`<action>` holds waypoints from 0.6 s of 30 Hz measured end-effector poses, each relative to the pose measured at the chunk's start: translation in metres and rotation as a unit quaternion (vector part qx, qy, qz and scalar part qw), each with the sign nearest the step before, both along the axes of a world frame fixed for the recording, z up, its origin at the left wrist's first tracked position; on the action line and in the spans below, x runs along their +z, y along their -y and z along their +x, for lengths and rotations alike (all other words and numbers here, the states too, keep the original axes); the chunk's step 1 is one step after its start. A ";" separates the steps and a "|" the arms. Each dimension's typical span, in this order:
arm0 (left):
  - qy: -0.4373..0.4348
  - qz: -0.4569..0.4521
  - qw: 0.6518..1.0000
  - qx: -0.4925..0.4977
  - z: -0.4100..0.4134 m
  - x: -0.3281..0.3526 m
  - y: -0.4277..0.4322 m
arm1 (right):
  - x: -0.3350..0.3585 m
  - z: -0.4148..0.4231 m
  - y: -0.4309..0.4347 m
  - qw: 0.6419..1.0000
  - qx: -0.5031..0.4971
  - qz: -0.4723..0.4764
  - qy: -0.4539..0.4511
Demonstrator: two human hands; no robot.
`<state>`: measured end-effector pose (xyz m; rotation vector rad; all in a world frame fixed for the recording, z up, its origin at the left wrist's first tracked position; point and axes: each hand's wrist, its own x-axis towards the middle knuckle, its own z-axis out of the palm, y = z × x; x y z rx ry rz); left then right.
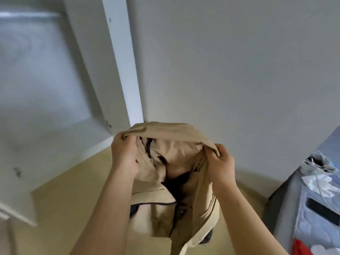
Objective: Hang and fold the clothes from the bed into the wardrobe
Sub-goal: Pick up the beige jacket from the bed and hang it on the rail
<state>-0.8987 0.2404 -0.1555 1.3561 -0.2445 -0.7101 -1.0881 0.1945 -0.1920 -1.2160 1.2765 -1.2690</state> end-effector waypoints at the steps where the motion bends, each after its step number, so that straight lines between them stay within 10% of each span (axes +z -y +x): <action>1: 0.016 0.005 1.000 0.013 0.021 0.003 -0.001 | 0.002 0.023 0.007 1.000 0.007 -0.002 0.004; 9: 0.191 0.053 0.978 0.057 0.185 0.017 -0.022 | 0.018 0.198 0.043 0.997 0.059 -0.052 0.004; 18: 0.408 0.286 0.865 0.057 0.306 -0.003 -0.038 | 0.030 0.315 0.070 0.985 0.146 -0.077 0.044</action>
